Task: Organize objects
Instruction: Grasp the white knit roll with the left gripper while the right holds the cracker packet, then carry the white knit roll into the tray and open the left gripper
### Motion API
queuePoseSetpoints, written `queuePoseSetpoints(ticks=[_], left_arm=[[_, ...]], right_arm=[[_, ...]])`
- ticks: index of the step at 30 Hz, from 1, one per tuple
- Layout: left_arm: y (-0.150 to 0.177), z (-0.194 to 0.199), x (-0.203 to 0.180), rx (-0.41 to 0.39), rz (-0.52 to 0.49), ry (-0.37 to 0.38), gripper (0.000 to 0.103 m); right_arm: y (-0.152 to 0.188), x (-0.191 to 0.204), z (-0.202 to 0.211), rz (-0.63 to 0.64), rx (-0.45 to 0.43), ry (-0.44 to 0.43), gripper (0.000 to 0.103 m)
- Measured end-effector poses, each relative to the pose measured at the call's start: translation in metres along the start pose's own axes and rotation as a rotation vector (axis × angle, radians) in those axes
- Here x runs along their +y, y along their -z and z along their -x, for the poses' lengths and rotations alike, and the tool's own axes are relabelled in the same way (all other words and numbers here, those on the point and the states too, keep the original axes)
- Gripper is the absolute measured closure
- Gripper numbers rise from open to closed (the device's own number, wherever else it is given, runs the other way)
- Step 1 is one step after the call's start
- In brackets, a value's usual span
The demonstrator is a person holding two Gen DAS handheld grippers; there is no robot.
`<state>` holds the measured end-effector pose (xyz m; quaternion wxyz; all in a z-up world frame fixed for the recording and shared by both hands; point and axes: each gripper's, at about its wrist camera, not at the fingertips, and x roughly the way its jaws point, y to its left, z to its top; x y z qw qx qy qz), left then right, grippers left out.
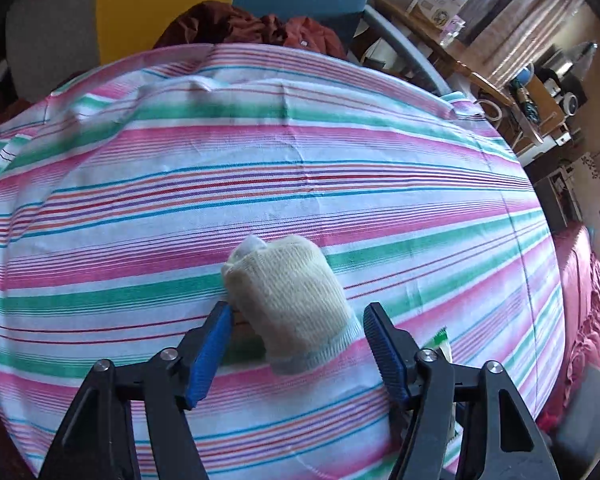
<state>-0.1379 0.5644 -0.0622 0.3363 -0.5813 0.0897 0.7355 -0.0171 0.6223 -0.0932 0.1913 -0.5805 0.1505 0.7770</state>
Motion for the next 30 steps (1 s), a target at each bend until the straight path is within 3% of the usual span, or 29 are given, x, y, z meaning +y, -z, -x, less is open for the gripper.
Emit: queuePoseSetpoints(ticks=[3, 8, 14, 21, 30], left_arm=[[-0.003, -0.012, -0.001, -0.001, 0.0, -0.034, 0.044], [0.009, -0.01, 0.007, -0.006, -0.018, 0.006, 0.052], [0.05, 0.014, 0.019, -0.068, -0.137, -0.079, 0.052], [0.103, 0.053, 0.038, -0.116, -0.213, -0.11, 0.053], [0.145, 0.141, 0.091, -0.187, -0.138, -0.063, 0.053]], right_arm=[[-0.002, 0.0, 0.0, 0.004, -0.003, 0.002, 0.058], [0.001, 0.001, 0.004, 0.02, -0.015, 0.005, 0.058], [0.001, 0.002, 0.007, 0.033, -0.029, 0.008, 0.059], [0.006, 0.002, 0.003, 0.058, -0.053, 0.023, 0.06], [0.01, 0.006, 0.004, 0.092, -0.077, 0.051, 0.06]])
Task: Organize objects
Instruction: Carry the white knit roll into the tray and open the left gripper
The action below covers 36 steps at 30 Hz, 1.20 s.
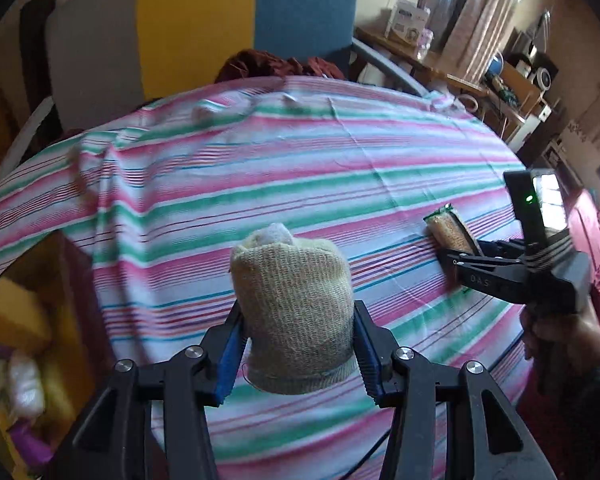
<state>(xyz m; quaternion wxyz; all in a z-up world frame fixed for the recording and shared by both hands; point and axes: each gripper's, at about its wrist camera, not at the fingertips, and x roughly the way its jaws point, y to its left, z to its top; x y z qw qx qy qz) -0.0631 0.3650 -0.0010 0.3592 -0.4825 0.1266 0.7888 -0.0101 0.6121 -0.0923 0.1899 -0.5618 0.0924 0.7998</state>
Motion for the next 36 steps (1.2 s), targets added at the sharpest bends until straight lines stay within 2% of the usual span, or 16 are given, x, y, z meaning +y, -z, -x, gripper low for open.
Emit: queuePoseSetpoints(ticks=[4, 7, 9, 13, 21, 32, 36], left_arm=[[0.01, 0.039, 0.045, -0.045, 0.067, -0.004, 0.053], [0.018, 0.058, 0.091, -0.068, 0.128, -0.055, 0.053], [0.025, 0.058, 0.124, -0.053, 0.182, -0.088, 0.053], [0.039, 0.044, 0.172, 0.008, 0.288, -0.1, 0.053], [0.035, 0.006, 0.194, 0.061, 0.317, -0.131, 0.053], [0.016, -0.02, 0.198, 0.072, 0.264, -0.168, 0.053], [0.011, -0.029, 0.202, 0.076, 0.277, -0.179, 0.052]], right_arm=[[0.002, 0.002, 0.003, 0.011, -0.008, 0.013, 0.061], [-0.001, 0.005, -0.011, 0.025, -0.012, 0.032, 0.061], [-0.002, 0.007, -0.011, 0.03, -0.014, 0.04, 0.061], [0.0, 0.011, -0.009, 0.029, -0.015, 0.045, 0.061], [0.003, 0.012, -0.007, 0.024, -0.015, 0.041, 0.061], [-0.001, 0.009, -0.013, 0.031, -0.015, 0.041, 0.061], [-0.001, 0.009, -0.013, 0.03, -0.015, 0.041, 0.061]])
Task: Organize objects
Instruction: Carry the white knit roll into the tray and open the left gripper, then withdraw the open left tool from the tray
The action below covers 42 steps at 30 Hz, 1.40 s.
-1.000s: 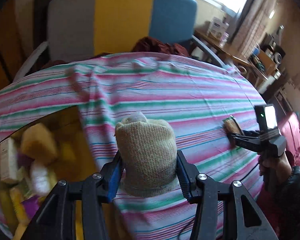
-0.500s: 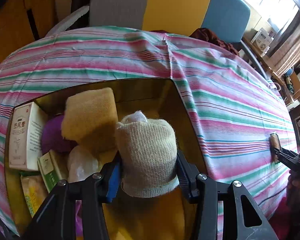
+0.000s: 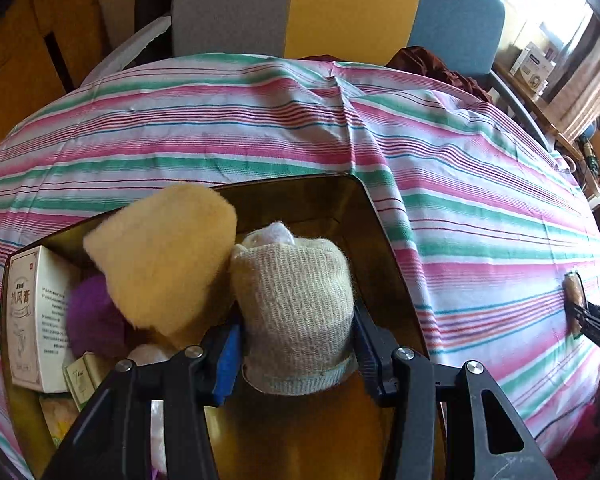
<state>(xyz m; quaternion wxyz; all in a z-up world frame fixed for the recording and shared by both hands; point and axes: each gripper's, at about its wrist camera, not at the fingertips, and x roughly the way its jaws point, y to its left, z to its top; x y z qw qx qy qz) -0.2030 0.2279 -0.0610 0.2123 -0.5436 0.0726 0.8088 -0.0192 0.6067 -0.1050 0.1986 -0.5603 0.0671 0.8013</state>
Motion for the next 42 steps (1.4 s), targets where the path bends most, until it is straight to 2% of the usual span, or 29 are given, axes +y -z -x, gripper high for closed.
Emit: queuePoseSetpoints(ticks=[14, 18, 21, 23, 31, 42], left_arm=[[-0.01, -0.012, 0.004, -0.021, 0.022, -0.001, 0.049], [-0.006, -0.009, 0.002, -0.03, 0.002, -0.019, 0.049], [-0.004, -0.001, 0.002, -0.057, -0.003, -0.022, 0.044], [-0.003, 0.006, 0.0, -0.088, -0.02, -0.032, 0.036], [0.007, 0.031, -0.008, -0.165, -0.072, -0.059, 0.036], [0.037, 0.077, -0.009, -0.261, -0.077, -0.078, 0.036]], right_arm=[[-0.001, 0.001, 0.001, 0.001, -0.001, 0.003, 0.061], [-0.001, 0.0, 0.0, 0.0, -0.001, 0.003, 0.061], [-0.001, 0.0, 0.0, 0.0, -0.001, 0.004, 0.061], [-0.001, 0.0, 0.0, 0.0, -0.001, 0.004, 0.061], [-0.001, 0.001, 0.002, 0.003, -0.004, 0.008, 0.061], [0.0, 0.004, 0.003, 0.02, -0.014, 0.022, 0.061]])
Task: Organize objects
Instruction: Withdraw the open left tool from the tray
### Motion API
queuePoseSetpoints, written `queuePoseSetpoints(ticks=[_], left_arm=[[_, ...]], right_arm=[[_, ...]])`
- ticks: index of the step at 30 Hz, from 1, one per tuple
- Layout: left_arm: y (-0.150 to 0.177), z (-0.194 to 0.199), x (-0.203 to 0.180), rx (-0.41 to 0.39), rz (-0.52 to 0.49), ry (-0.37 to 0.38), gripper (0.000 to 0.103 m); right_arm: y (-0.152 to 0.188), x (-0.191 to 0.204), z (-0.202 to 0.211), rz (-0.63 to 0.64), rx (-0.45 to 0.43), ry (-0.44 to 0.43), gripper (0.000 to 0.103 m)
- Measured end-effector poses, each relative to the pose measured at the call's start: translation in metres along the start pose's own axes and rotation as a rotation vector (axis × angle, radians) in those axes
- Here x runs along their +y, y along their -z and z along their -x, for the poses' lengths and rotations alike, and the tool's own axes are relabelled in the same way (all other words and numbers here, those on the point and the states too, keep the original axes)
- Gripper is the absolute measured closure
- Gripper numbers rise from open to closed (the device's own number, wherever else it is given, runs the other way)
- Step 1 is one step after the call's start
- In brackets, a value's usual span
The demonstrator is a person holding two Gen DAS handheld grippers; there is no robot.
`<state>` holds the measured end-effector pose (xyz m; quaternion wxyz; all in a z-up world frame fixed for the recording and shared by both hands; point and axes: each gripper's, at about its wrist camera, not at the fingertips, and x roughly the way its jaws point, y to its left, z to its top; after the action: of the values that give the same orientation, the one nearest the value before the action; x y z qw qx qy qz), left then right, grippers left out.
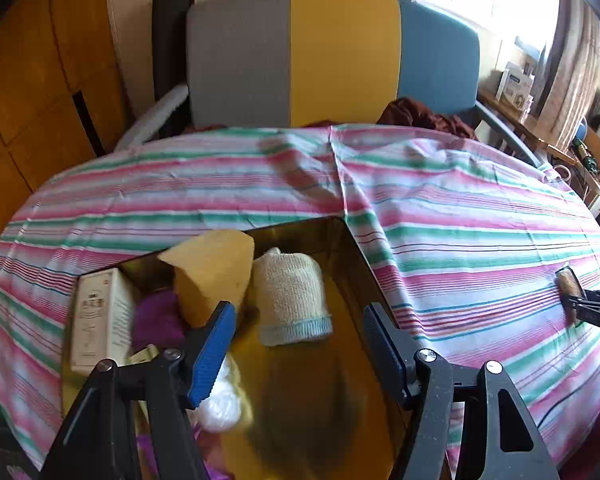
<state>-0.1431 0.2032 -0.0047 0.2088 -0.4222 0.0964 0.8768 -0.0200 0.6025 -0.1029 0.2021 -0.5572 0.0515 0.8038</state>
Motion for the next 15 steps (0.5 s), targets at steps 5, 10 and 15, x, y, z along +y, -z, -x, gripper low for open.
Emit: queuePoseSetpoints(ticks=[5, 10, 15], left_arm=[[0.007, 0.032, -0.004, -0.073, -0.029, -0.022, 0.036], [0.015, 0.054, -0.005, -0.109, -0.04, -0.026, 0.036], [0.024, 0.066, -0.001, -0.119, -0.029, -0.025, 0.036]], right_arm=[[0.001, 0.001, -0.002, 0.008, -0.005, 0.008, 0.061], [0.0, 0.004, -0.003, 0.021, -0.012, 0.021, 0.061], [0.0, 0.005, -0.004, 0.032, -0.016, 0.033, 0.061]])
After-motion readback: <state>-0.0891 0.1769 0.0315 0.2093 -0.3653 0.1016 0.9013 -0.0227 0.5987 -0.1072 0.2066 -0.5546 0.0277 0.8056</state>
